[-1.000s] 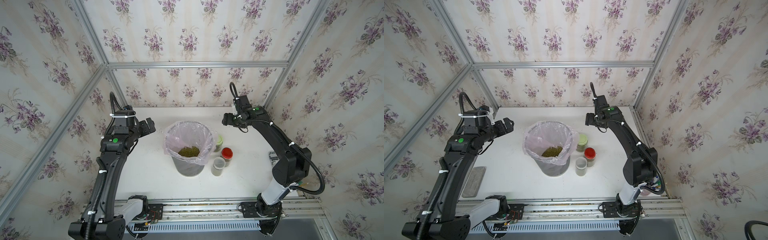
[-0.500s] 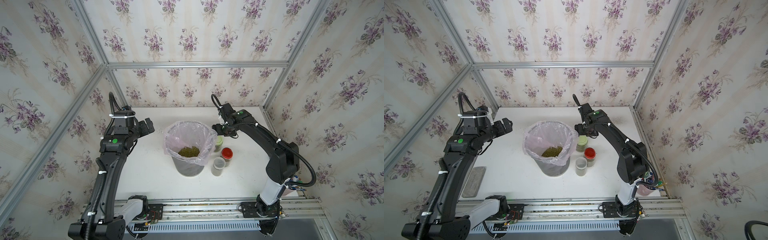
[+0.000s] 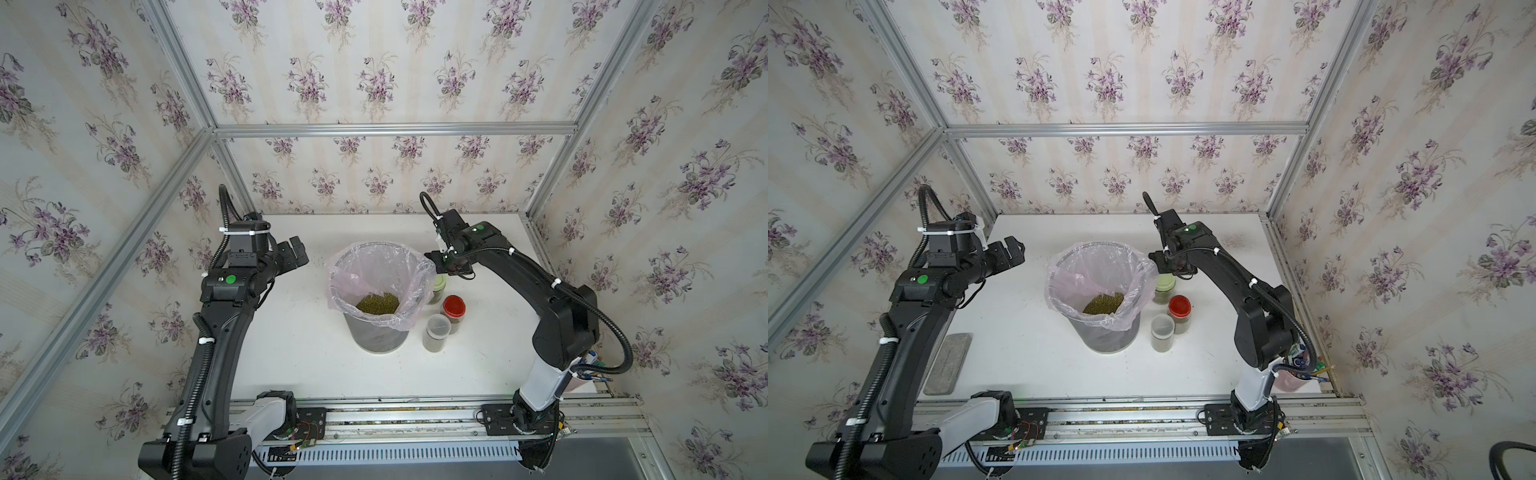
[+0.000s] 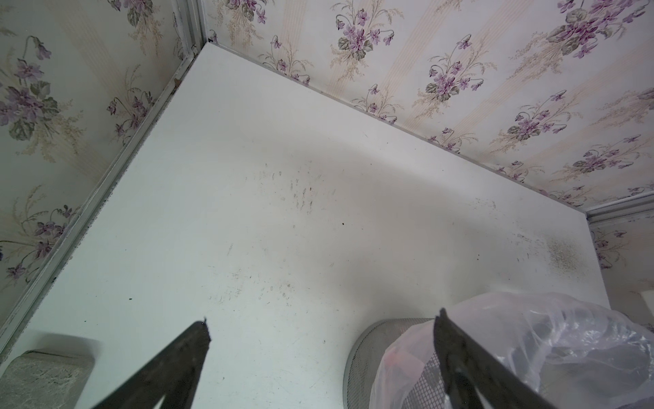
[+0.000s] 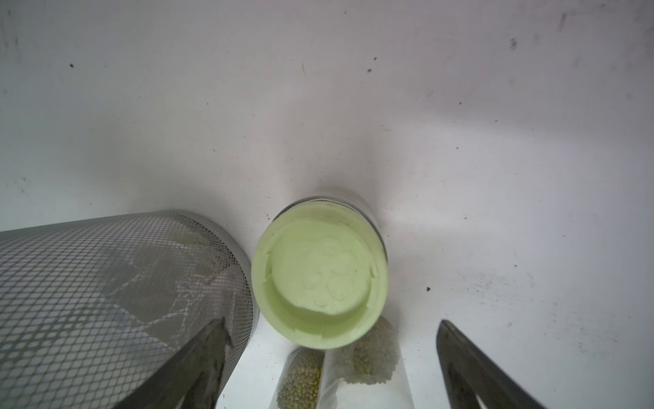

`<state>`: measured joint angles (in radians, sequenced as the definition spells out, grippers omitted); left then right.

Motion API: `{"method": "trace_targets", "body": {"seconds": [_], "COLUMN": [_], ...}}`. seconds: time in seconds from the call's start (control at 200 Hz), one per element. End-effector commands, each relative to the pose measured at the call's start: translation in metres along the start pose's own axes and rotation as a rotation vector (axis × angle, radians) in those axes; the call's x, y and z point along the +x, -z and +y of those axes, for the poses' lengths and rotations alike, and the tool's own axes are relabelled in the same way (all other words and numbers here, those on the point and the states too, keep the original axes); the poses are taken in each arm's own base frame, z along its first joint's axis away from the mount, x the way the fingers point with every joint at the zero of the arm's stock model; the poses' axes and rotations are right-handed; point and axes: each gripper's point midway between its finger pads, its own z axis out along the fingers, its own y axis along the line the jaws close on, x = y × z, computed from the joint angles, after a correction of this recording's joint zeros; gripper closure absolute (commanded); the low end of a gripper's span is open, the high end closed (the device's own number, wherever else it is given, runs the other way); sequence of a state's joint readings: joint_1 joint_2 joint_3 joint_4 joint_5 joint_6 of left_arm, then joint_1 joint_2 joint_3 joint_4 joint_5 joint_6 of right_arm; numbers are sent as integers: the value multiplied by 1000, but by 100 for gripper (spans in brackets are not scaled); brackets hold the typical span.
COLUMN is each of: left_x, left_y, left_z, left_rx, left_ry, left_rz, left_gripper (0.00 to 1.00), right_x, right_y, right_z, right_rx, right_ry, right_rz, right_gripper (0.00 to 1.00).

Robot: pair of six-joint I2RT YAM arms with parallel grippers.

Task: Empty moldy mung beans from jars
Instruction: Pick up the jar from the center of the board.

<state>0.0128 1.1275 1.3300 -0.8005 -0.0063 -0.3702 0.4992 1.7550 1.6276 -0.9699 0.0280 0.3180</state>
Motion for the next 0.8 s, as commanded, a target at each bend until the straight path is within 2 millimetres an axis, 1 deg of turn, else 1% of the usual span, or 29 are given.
{"method": "trace_targets", "body": {"seconds": [0.0,0.03,0.14,0.33,0.365,0.425,0.44,0.455,0.5,0.635,0.679,0.794], "left_x": [0,0,1,3,3,4,5,5,5,5,5,5], "left_y": [-1,-1,-2,-4,-4,-6,-6,-6,-7,-5,-5,-6], "left_z": [0,0,1,1,1,1,1,1,2,5,6,6], "left_rx": [3,2,0,0,2,2,3,3,0,-17,-21,-25], "left_ry": [6,6,10,19,21,25,26,26,27,26,27,26], "left_rz": [3,4,8,16,19,26,28,29,31,26,25,26], "left_gripper": [1,1,1,1,1,1,1,1,1,1,1,1], "right_x": [-2,1,21,67,75,89,93,99,111,137,144,153], "right_y": [23,28,44,77,83,89,89,89,88,82,81,80], "right_z": [-22,-25,-36,-47,-44,-36,-35,-25,-14,9,14,12], "right_rx": [80,90,118,84,67,33,28,9,-18,-70,-90,-92], "right_ry": [-48,-52,-81,-149,-150,-145,-150,-122,-107,-83,-84,-105], "right_rz": [-48,-50,-26,-23,-21,-8,0,11,36,89,102,105], "right_gripper": [10,10,11,12,12,13,13,13,14,15,15,18]}}
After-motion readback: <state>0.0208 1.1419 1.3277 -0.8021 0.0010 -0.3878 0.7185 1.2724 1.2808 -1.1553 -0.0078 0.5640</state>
